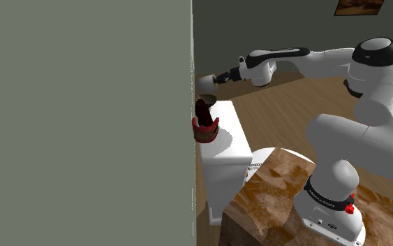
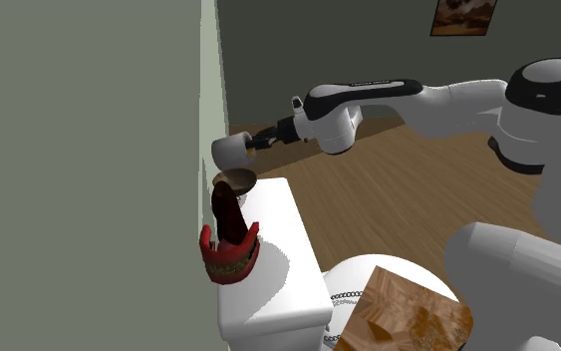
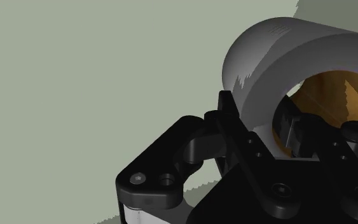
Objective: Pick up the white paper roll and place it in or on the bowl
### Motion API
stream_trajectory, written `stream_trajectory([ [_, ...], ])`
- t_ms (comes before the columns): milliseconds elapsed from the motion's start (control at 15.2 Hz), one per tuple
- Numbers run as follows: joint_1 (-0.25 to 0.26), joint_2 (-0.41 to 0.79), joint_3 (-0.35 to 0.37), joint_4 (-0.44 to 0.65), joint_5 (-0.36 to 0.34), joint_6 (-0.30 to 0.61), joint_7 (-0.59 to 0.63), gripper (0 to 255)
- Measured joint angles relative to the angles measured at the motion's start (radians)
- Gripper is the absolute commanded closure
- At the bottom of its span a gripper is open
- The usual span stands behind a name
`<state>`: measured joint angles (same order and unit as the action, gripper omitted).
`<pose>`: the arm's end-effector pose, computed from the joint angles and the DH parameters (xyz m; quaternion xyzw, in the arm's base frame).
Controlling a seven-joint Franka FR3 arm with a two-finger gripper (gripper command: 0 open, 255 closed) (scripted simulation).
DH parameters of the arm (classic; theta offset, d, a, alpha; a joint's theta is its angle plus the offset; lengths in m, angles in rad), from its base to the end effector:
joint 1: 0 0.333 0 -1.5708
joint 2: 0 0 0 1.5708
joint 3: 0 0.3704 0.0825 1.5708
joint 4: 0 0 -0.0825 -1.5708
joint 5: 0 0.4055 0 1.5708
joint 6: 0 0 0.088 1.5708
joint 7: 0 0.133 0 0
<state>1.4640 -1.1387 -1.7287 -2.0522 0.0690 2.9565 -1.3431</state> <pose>0.5986 -0.3298 0.3395 -0.8044 -0.1812 -0.5474 0.1432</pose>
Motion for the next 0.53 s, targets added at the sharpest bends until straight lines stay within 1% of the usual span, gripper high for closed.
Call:
stream_trajectory([
  [198,0.02,-0.02,-0.018,0.003,-0.005,0.019,-0.014,255],
  [528,0.034,-0.064,-0.049,0.0,-0.02,0.043,-0.047,255],
])
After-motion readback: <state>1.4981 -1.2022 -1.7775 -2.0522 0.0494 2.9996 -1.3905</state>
